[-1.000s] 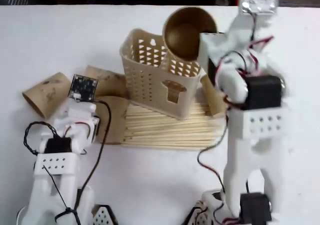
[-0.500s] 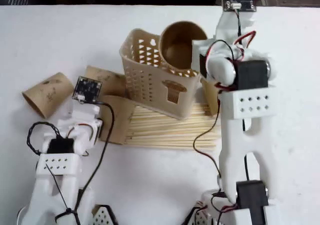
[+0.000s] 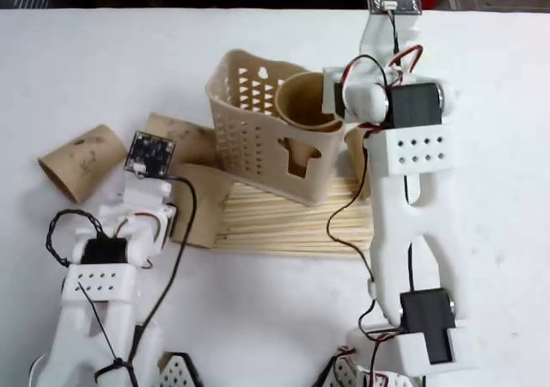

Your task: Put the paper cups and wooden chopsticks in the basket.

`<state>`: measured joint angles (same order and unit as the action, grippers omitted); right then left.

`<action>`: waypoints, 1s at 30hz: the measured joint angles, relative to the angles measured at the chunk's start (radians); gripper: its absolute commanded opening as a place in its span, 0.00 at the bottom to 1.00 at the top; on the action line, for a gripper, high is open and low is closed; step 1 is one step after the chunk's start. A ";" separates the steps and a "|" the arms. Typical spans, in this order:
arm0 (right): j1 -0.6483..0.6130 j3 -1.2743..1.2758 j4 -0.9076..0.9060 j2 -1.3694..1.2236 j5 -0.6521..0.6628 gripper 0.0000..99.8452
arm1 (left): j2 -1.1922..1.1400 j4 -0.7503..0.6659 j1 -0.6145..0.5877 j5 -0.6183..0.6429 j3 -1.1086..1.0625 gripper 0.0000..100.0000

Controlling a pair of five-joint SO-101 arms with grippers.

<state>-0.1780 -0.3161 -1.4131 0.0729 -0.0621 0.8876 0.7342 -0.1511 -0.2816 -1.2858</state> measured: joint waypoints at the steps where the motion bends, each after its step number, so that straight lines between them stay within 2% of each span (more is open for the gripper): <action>1: 0.000 0.000 0.000 -0.017 0.000 0.35 | 0.000 0.000 0.000 0.000 0.000 0.15; 5: 0.000 0.000 0.020 -0.100 0.000 0.35 | 0.000 0.000 0.000 0.000 0.000 0.15; 7: 0.000 0.000 0.025 -0.141 0.000 0.31 | 0.000 0.000 0.000 0.000 0.000 0.15; 14: 0.000 0.000 0.061 -0.229 0.000 0.01 | 0.000 0.000 0.000 0.000 0.000 0.15; 16: 0.003 0.000 0.110 -0.233 0.006 0.03 | 0.000 0.000 0.000 0.000 0.000 0.15; 21: -0.005 0.000 0.249 -0.249 0.123 0.02 | 0.000 0.000 0.000 0.000 0.000 0.15; 30: 0.000 -0.103 0.272 -0.318 0.180 0.02 | 0.000 0.000 0.000 0.000 0.000 0.15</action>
<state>-0.1780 -0.4189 -1.1416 -0.2447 0.1174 0.8876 0.7342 -0.1511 -0.2816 -1.2858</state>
